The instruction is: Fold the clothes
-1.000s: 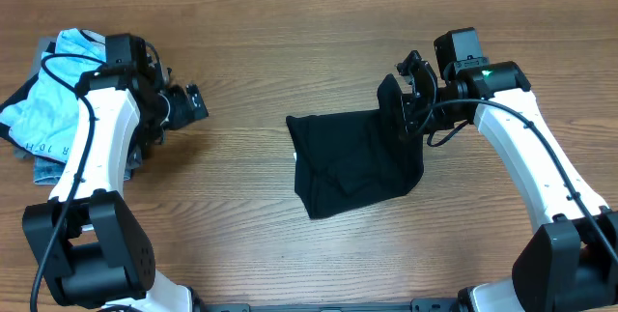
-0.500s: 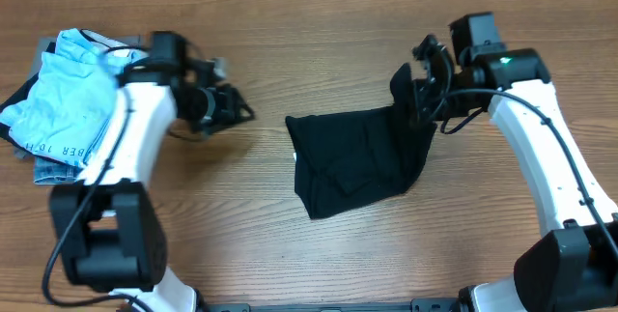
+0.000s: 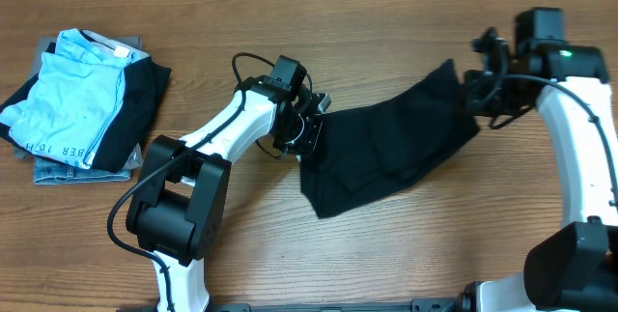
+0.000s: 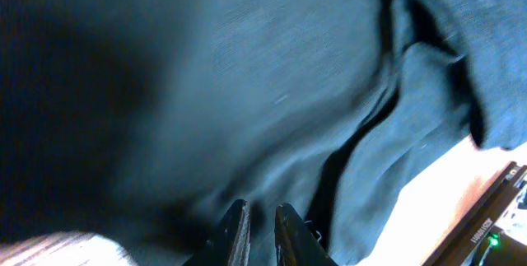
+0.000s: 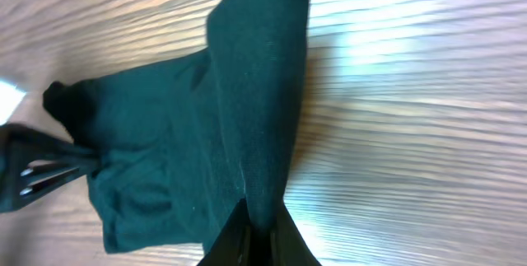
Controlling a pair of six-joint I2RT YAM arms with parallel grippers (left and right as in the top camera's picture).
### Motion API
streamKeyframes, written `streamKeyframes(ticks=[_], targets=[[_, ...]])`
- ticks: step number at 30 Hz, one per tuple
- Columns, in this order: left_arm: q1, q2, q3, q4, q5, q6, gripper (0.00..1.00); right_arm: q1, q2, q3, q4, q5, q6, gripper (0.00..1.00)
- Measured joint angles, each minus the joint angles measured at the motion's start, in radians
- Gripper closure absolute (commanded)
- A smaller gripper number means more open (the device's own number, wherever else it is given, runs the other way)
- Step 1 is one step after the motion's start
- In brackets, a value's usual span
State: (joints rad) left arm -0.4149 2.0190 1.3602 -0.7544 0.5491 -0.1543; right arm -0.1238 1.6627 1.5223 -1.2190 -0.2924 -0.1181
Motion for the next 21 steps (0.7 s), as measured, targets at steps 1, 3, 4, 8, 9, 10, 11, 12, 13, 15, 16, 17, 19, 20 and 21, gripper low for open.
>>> streamKeyframes(ticks=[1, 3, 4, 8, 9, 10, 11, 12, 13, 15, 16, 17, 19, 20, 21], targets=[[0.001, 0.000, 0.000, 0.004, 0.000, 0.000, 0.79, -0.029, 0.000, 0.000, 0.001, 0.004, -0.006, 0.96], [0.005, 0.000, 0.000, 0.004, 0.000, 0.000, 0.73, -0.076, 0.000, 0.000, 0.000, 0.005, -0.015, 0.96], [0.009, 0.000, 0.000, 0.006, 0.002, -0.001, 0.70, -0.096, 0.000, 0.001, 0.001, 0.004, -0.018, 0.96], [0.013, 0.000, 0.002, 0.022, 0.043, -0.004, 0.64, -0.156, 0.000, 0.002, 0.004, 0.003, -0.041, 0.96], [0.014, 0.000, 0.004, 0.028, 0.055, -0.005, 0.65, -0.160, 0.000, 0.002, 0.004, 0.002, -0.044, 0.96], [0.013, 0.000, 0.008, 0.038, 0.070, -0.010, 0.66, -0.161, 0.000, 0.003, 0.004, -0.004, -0.048, 0.96], [0.013, 0.000, 0.011, 0.050, 0.080, -0.020, 0.69, -0.161, 0.000, 0.003, 0.004, -0.011, -0.050, 0.96], [0.013, 0.000, 0.016, 0.058, 0.087, -0.031, 0.70, -0.158, 0.000, 0.003, 0.003, -0.014, -0.051, 0.96], [0.013, 0.000, 0.019, 0.066, 0.089, -0.045, 0.73, -0.156, 0.000, 0.003, 0.002, -0.018, -0.053, 0.96], [0.013, 0.000, 0.022, 0.067, 0.085, -0.067, 0.81, -0.144, 0.000, 0.004, -0.003, -0.020, -0.055, 0.96], [0.013, 0.000, 0.022, 0.067, 0.077, -0.081, 0.85, -0.137, 0.000, 0.004, -0.005, -0.021, -0.057, 0.96], [0.013, 0.000, 0.022, 0.067, 0.069, -0.091, 0.87, -0.127, 0.000, 0.004, -0.005, -0.023, -0.058, 0.96], [0.013, 0.000, 0.022, 0.066, 0.055, -0.107, 0.94, -0.107, 0.000, 0.004, -0.005, -0.024, -0.060, 0.96], [0.013, 0.000, 0.022, 0.065, 0.047, -0.113, 0.96, -0.093, 0.000, 0.004, -0.007, -0.026, -0.060, 0.96], [0.013, 0.000, 0.022, 0.063, 0.040, -0.118, 0.96, -0.081, 0.000, 0.004, -0.009, -0.025, -0.061, 0.96]])
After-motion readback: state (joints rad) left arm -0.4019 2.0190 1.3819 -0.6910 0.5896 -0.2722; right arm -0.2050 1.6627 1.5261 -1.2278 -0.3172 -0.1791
